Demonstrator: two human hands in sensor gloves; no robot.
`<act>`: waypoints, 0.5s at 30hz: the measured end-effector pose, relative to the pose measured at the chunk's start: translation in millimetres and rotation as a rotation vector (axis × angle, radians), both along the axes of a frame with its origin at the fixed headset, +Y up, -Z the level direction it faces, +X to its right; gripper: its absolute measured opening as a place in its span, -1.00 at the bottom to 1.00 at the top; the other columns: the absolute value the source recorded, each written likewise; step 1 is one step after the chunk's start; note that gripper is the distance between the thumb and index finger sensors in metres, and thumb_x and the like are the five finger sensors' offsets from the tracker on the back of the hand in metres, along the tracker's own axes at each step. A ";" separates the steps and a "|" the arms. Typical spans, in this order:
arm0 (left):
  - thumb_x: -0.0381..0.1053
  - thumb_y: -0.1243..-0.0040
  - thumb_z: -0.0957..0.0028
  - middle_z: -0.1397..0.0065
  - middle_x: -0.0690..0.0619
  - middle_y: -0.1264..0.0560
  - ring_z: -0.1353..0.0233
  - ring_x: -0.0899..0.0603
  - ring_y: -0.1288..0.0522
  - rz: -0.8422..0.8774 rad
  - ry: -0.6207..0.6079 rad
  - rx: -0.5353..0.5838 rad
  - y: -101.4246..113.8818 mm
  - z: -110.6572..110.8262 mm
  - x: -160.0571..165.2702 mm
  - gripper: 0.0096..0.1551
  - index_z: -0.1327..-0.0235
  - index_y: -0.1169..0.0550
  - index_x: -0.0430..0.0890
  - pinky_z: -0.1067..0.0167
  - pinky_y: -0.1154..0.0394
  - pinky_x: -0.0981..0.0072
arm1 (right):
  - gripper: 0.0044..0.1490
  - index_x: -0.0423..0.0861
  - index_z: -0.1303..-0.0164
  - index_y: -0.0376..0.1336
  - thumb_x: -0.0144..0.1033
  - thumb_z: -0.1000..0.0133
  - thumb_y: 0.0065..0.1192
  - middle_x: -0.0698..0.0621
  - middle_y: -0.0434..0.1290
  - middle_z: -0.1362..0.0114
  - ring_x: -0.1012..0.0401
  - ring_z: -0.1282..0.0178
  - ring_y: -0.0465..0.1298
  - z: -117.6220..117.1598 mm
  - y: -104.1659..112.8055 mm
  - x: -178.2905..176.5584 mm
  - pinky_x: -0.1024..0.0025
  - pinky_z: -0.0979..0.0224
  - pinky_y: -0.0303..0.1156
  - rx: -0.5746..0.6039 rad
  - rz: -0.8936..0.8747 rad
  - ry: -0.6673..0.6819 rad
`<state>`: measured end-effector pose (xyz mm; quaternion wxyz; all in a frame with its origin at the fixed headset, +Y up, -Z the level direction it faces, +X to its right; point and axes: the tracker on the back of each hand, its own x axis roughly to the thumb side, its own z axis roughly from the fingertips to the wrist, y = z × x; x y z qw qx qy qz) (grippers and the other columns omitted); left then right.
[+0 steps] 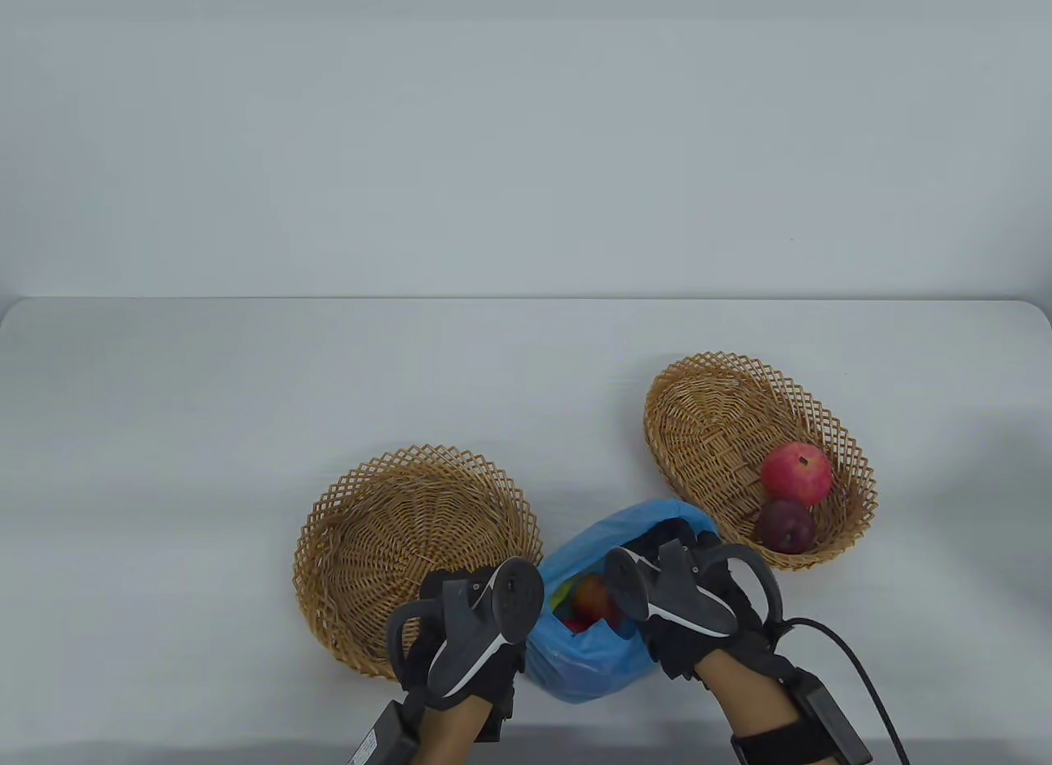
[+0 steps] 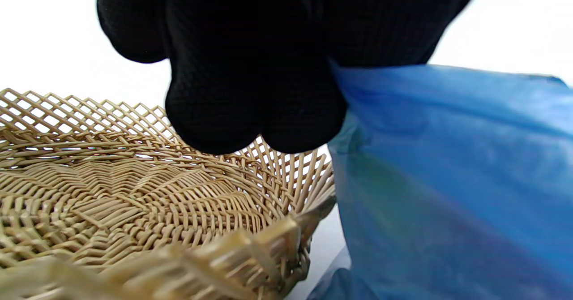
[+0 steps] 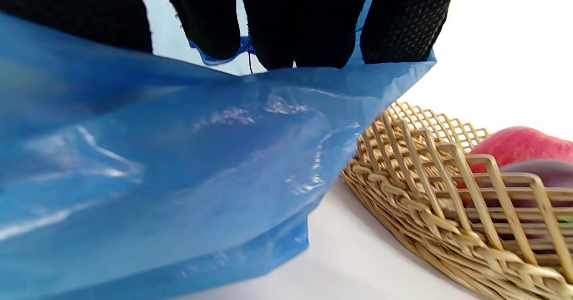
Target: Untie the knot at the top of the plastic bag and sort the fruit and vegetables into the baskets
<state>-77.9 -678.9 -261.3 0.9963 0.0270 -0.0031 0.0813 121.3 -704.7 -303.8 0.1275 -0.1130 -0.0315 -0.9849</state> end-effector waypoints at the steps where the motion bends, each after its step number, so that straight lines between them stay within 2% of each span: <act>1: 0.14 -0.35 0.07 0.11 0.19 -0.78 0.03 -0.07 -0.76 0.001 0.000 0.000 -0.2 -0.2 0.1 -0.56 -0.08 -0.66 0.11 -0.38 -0.44 -0.12 | 0.01 0.10 -0.58 0.00 0.08 0.03 0.38 -0.13 0.14 -0.72 -0.10 -0.68 0.27 -2.6 -2.8 1.8 -0.19 -0.56 0.26 -0.013 -0.005 -0.011; 8: 0.15 -0.35 0.06 0.11 0.19 -0.77 0.03 -0.07 -0.76 -0.019 -0.005 -0.007 -1.1 -0.4 3.4 -0.56 -0.09 -0.66 0.11 -0.38 -0.44 -0.12 | 0.21 0.06 -0.62 -0.17 0.15 0.08 0.43 -0.15 0.13 -0.70 -0.06 -0.55 0.36 -9.1 -11.1 3.1 -0.10 -0.50 0.33 -0.011 0.059 -0.031; 12: 0.15 -0.35 0.06 0.11 0.19 -0.77 0.02 -0.07 -0.76 -0.025 -0.006 -0.010 -1.6 -0.5 4.1 -0.56 -0.09 -0.66 0.11 -0.38 -0.44 -0.12 | 0.27 0.05 -0.63 -0.17 0.21 0.12 0.44 -0.17 0.11 -0.69 -0.01 -0.46 0.39 -9.5 -13.8 1.2 -0.11 -0.51 0.31 -0.013 0.088 -0.025; 15: 0.15 -0.35 0.06 0.10 0.19 -0.77 0.02 -0.06 -0.76 -0.029 -0.004 -0.013 -1.6 -0.5 4.3 -0.55 -0.09 -0.66 0.12 -0.38 -0.44 -0.12 | 0.21 0.07 -0.63 -0.09 0.24 0.11 0.42 -0.19 0.08 -0.70 -0.03 -0.47 0.36 -12.7 -17.5 2.6 -0.15 -0.52 0.27 -0.046 0.117 -0.046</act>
